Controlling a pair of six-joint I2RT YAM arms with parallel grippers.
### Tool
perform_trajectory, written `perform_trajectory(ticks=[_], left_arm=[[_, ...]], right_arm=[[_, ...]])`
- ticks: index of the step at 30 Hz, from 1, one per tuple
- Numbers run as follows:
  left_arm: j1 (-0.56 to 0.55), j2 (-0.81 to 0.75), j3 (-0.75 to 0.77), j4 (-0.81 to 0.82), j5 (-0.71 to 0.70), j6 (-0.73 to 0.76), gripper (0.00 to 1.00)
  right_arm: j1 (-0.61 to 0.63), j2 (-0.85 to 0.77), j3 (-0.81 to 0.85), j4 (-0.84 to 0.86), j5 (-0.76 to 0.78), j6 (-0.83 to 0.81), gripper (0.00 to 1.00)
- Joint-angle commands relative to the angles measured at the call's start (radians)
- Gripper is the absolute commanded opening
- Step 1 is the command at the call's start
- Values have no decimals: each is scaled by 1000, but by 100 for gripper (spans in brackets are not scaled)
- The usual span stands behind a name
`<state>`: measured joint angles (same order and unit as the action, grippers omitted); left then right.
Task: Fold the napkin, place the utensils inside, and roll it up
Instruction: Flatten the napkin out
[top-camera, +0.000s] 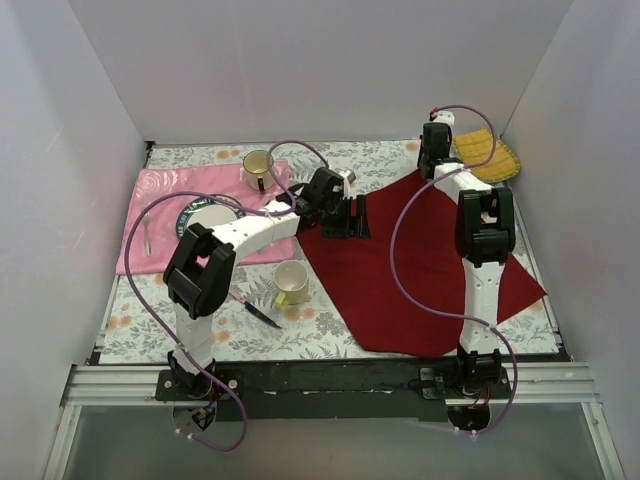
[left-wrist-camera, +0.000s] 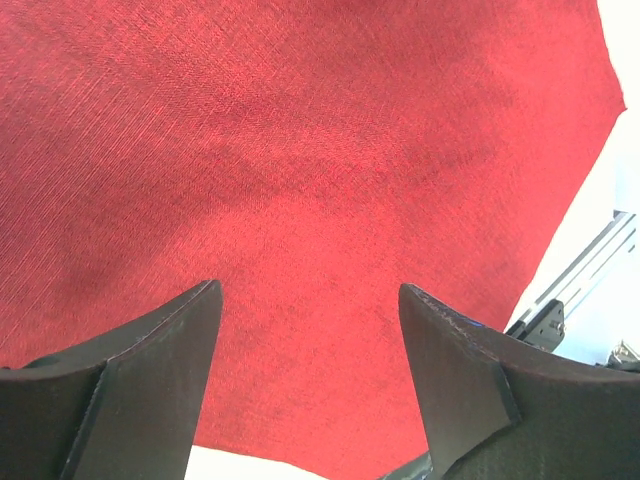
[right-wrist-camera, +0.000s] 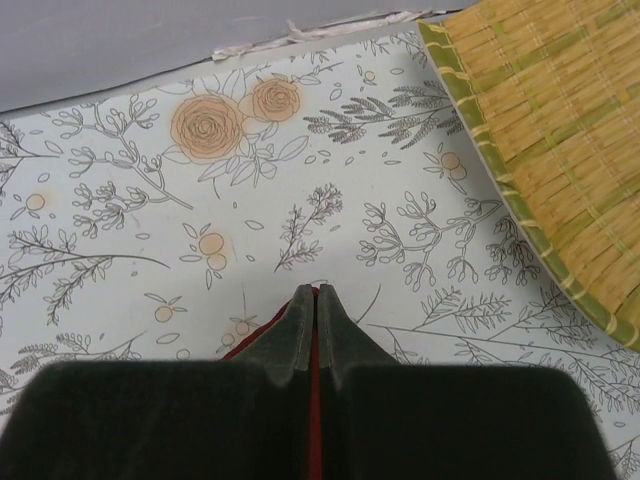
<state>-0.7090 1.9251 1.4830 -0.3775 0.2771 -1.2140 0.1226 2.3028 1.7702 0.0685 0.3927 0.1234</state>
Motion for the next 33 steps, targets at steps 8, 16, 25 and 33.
perform_trajectory(ticks=[8,16,25,33], left_arm=[[46,80,105,-15,-10,-30,71],[43,84,142,-26,-7,-24,71],[-252,-165,-119,129,-16,306,68],[-501,-230,-323,302,-35,471,62]], right_arm=[[-6,90,255,-50,89,-70,7],[28,37,530,-627,-104,71,69],[28,-597,-417,-713,-282,266,66],[17,-1037,-721,-725,-216,275,66]])
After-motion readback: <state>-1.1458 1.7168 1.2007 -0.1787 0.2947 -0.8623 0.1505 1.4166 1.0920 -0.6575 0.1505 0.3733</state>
